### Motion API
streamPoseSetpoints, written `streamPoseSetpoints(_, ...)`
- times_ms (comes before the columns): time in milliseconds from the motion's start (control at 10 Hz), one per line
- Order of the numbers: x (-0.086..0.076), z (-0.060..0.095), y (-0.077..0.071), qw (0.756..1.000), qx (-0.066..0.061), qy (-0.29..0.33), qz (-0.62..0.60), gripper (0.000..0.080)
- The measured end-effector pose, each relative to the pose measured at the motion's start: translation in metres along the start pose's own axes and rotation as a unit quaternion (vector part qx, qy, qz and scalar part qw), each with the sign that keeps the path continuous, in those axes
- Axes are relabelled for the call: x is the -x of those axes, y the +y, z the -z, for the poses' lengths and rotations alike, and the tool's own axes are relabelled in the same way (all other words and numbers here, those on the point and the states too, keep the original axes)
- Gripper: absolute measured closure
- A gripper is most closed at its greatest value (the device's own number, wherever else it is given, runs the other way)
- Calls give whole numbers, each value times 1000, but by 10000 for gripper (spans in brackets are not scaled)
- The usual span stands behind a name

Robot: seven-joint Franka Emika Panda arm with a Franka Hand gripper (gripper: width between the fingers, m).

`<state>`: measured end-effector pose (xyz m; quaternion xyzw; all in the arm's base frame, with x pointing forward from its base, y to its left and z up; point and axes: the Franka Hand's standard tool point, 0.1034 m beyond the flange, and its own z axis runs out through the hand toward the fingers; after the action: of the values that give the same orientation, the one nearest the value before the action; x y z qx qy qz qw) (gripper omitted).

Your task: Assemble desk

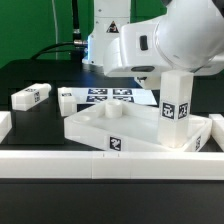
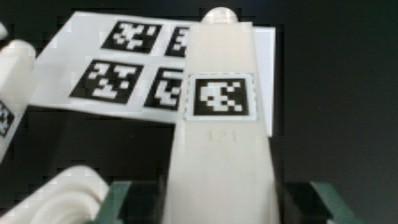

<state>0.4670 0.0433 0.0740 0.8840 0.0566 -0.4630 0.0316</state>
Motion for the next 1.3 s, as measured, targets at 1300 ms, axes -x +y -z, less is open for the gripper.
streamPoseSetpoints(1300, 28, 115, 50, 914, -27, 404, -23, 505)
